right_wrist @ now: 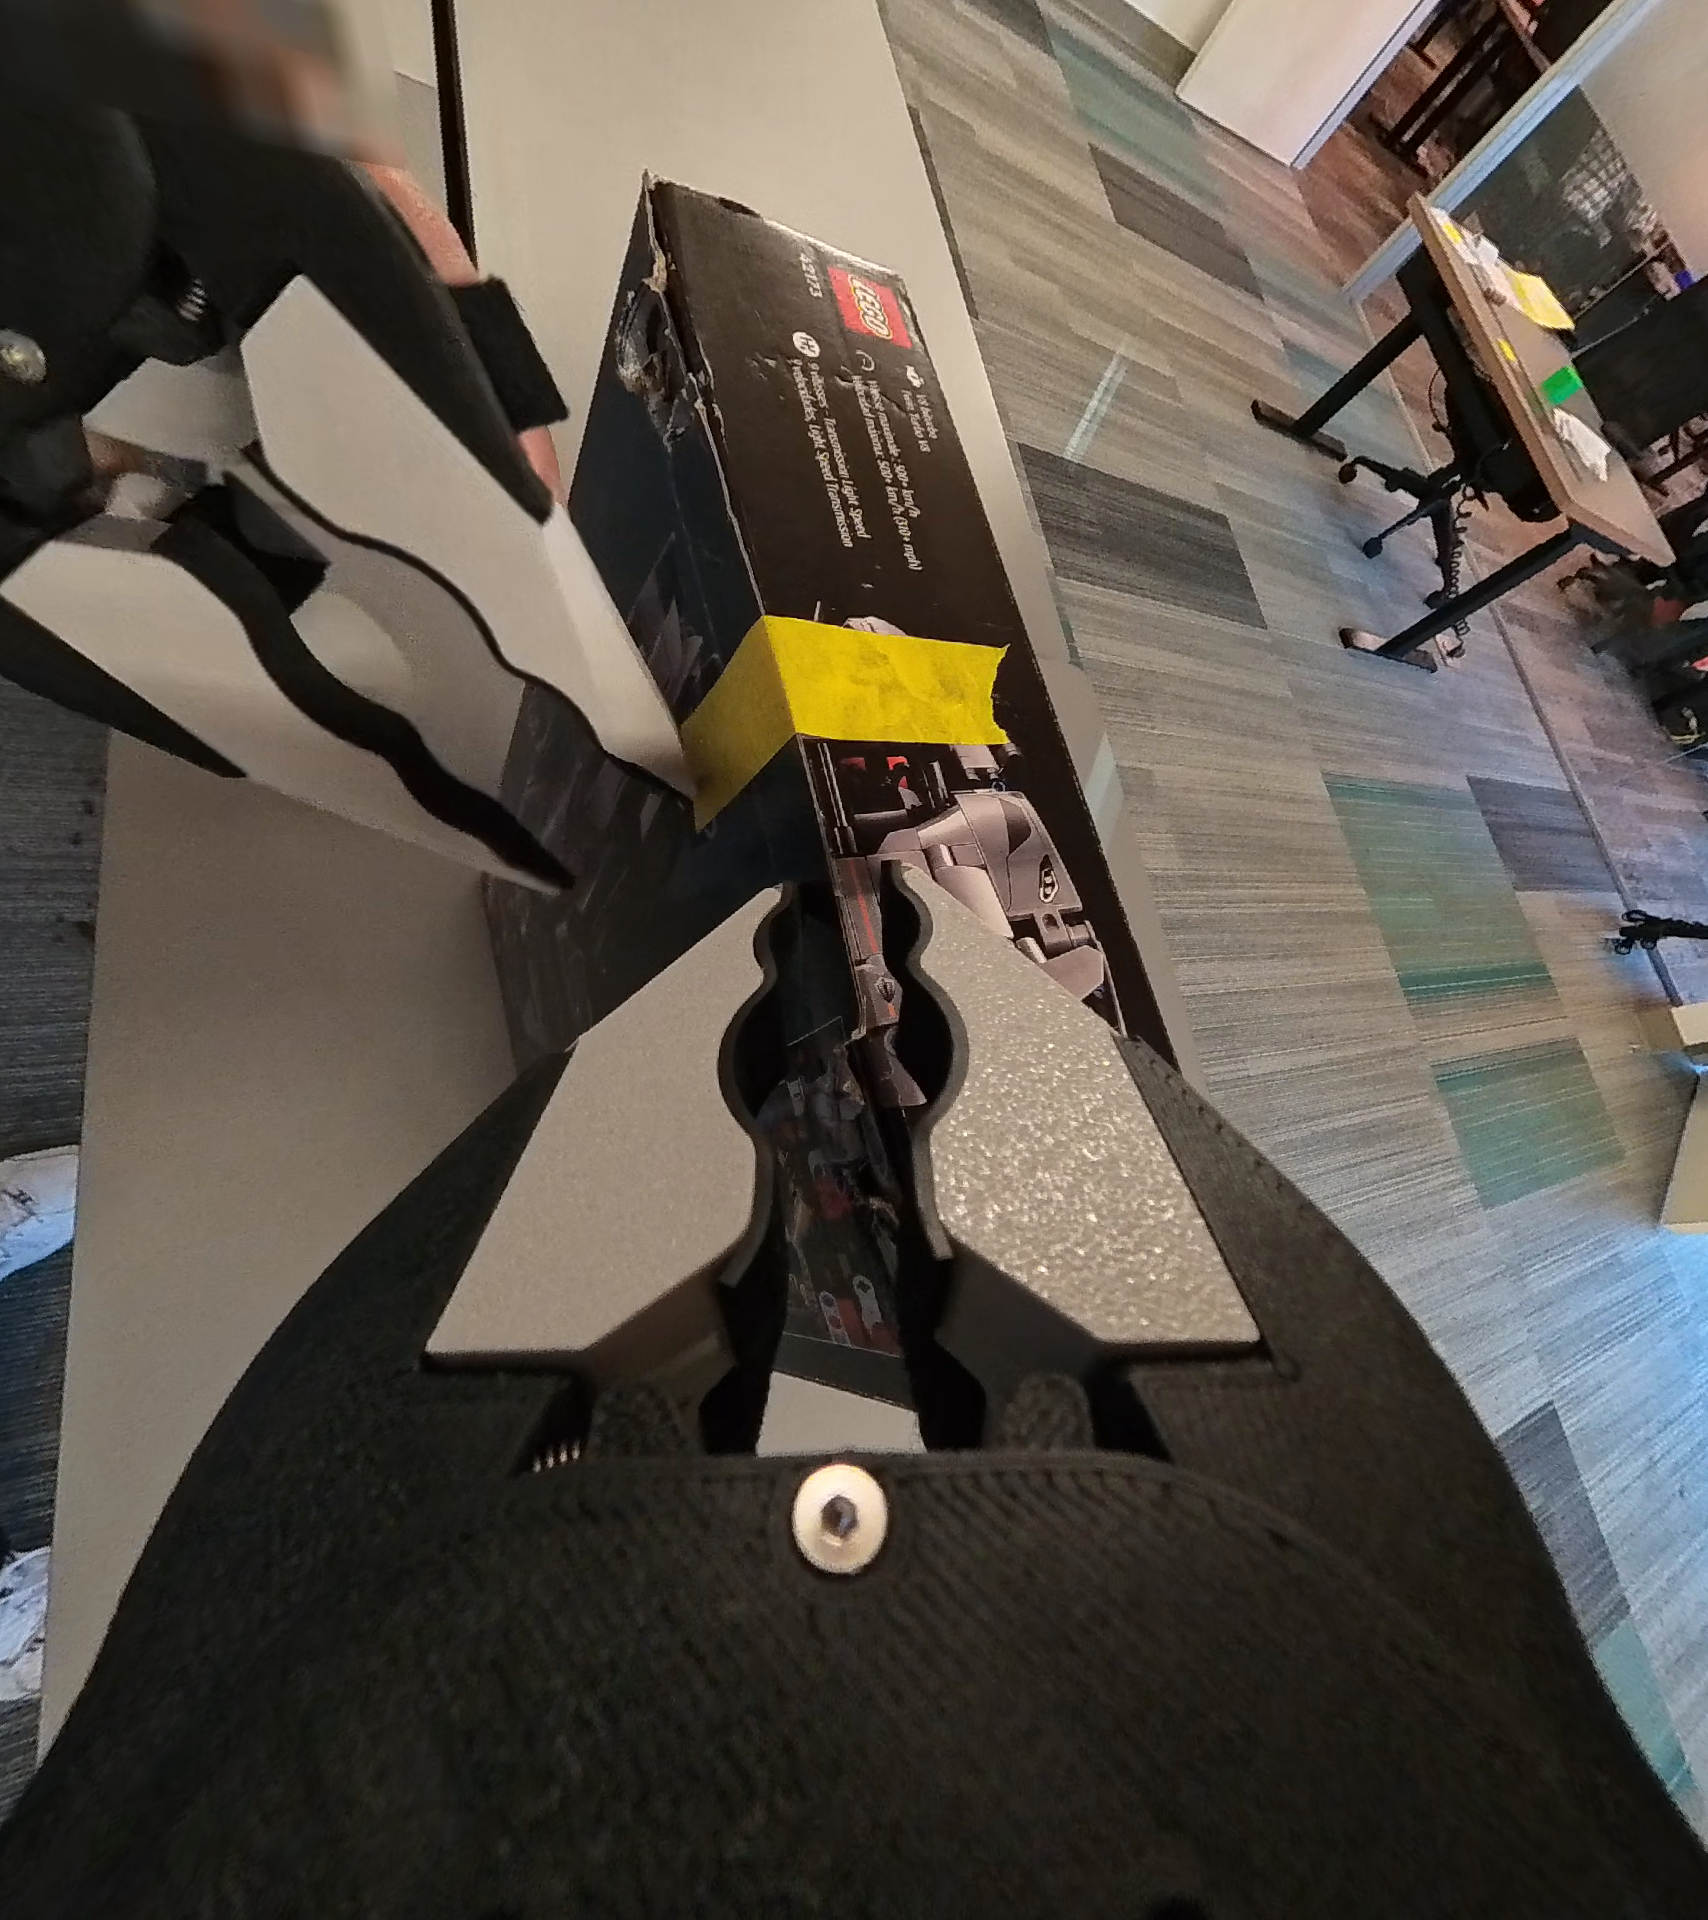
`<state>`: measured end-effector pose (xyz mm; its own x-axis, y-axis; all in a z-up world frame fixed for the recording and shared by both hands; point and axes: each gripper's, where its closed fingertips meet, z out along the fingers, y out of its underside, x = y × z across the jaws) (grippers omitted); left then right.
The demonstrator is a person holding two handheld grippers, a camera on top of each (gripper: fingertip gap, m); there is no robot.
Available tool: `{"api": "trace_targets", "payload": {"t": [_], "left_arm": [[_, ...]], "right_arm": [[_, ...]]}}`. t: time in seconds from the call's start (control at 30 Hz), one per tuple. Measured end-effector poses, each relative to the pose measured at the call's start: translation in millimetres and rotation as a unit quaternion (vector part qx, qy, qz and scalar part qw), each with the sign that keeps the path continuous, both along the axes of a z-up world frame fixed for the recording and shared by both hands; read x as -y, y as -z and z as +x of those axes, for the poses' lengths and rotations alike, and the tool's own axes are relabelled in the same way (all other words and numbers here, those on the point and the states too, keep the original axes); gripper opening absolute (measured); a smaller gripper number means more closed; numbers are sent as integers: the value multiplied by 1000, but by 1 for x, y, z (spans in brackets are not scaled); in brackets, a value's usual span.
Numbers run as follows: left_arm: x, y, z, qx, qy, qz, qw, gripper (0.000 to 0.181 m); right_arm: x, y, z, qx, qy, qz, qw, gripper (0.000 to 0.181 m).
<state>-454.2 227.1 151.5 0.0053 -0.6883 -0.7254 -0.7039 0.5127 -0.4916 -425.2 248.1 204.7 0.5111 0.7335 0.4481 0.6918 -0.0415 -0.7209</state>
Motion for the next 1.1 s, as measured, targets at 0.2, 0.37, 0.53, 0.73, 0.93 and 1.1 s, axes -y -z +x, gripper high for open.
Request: {"api": "trace_targets", "payload": {"t": [0.2, 0.37, 0.53, 0.73, 0.93, 1.1], "left_arm": [[41, -25, 17, 129, 78, -229, 962, 6], [9, -32, 15, 182, 23, -315, 931, 0], [-9, -17, 13, 177, -24, -335, 925, 0], [-4, -7, 5, 193, -11, -433, 880, 0], [6, -104, -28, 336, 65, -432, 834, 0], [-38, -114, -55, 276, 8, -248, 929, 26]], "right_arm": [[1, 0, -1, 0, 0, 1, 1000, 15], [1, 0, -1, -1, 0, 1, 1000, 15], [0, 0, 0, -4, 4, 2, 1000, 15], [0, 0, -1, -3, 4, 1, 1000, 15], [1, 0, -2, -9, 5, -2, 1000, 15], [2, -1, -2, -8, 0, 9, 1000, 15]]}}
